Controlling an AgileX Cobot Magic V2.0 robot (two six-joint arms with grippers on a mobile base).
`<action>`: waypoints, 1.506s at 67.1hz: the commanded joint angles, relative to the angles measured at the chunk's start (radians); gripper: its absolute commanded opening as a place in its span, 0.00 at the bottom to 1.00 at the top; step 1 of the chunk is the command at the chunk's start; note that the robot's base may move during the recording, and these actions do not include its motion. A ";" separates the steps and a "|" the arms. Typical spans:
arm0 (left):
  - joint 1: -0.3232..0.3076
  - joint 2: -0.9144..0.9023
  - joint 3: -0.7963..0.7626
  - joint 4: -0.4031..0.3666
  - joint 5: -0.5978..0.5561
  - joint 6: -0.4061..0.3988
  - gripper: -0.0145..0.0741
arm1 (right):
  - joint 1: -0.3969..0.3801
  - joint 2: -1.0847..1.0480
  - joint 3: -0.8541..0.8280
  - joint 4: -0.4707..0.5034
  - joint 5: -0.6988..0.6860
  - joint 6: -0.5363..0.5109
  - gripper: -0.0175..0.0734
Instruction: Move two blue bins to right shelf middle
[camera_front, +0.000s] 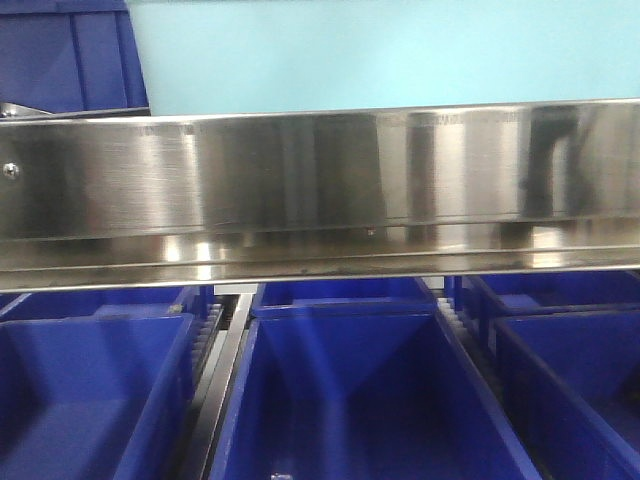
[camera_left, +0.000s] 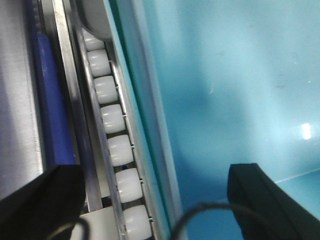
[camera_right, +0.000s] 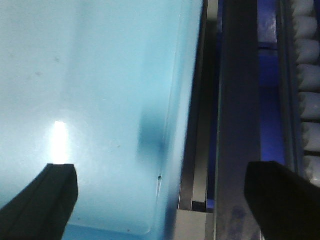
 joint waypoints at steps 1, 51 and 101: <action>-0.012 0.009 0.011 -0.027 0.010 -0.005 0.70 | -0.006 0.013 -0.005 -0.002 0.015 -0.005 0.81; -0.059 0.040 0.048 0.007 0.020 -0.032 0.04 | -0.004 0.022 0.099 0.003 -0.046 -0.005 0.03; -0.059 -0.112 -0.168 0.038 -0.010 -0.032 0.04 | -0.004 -0.136 -0.134 0.005 -0.113 -0.005 0.02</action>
